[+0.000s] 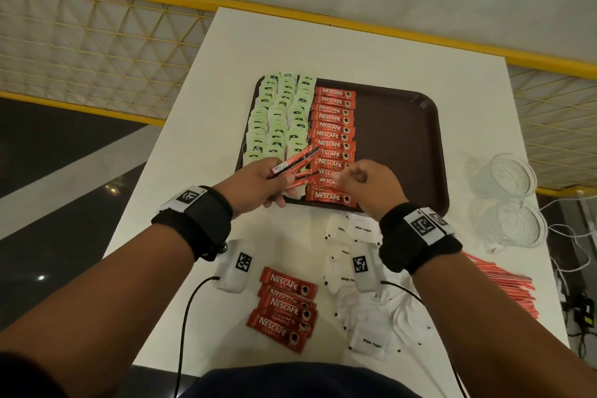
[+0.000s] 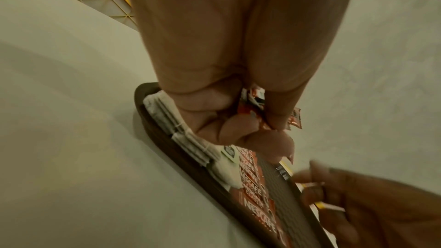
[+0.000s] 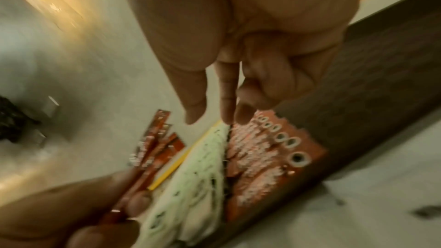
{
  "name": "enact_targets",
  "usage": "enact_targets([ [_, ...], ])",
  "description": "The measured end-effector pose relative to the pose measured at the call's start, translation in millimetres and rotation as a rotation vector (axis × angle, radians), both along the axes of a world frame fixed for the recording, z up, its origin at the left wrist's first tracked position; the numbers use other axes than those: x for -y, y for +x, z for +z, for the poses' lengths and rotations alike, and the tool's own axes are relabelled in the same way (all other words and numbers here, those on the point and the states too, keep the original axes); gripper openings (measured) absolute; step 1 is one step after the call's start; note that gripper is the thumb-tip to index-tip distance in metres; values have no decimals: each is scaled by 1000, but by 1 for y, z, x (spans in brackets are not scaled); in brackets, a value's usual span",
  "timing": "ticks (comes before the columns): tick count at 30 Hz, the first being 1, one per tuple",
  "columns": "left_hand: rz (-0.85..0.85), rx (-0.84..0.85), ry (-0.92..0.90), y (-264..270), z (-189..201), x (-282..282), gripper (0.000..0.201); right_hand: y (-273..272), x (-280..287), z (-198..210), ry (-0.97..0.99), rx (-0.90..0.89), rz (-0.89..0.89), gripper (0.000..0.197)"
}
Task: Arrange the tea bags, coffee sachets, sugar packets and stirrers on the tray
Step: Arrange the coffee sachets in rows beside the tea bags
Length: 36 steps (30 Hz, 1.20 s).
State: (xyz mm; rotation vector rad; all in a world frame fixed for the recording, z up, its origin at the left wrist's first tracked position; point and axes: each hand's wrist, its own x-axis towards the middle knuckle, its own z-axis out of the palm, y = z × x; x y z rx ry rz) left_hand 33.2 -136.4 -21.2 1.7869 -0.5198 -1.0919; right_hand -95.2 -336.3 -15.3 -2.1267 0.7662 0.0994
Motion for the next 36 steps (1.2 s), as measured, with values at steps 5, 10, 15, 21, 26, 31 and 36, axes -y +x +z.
enact_targets([
  [5,-69,-33,-13,-6,2,8,28,11,-14,17,264,19,77,18],
  [10,5,-126,-50,-11,6,13,31,5,-10,17,494,46,-73,11],
  [15,91,-108,-66,-10,4,16,23,1,-6,16,671,124,-178,24],
  [21,58,-14,-33,-9,3,18,17,1,-3,7,635,124,-182,20],
  [26,84,11,-8,-7,0,14,11,-6,9,0,494,98,-231,12],
  [31,175,24,4,-3,0,9,14,-10,20,-13,340,12,-325,9],
  [36,157,10,3,-3,-1,7,9,-7,16,-25,204,-50,-293,13],
])
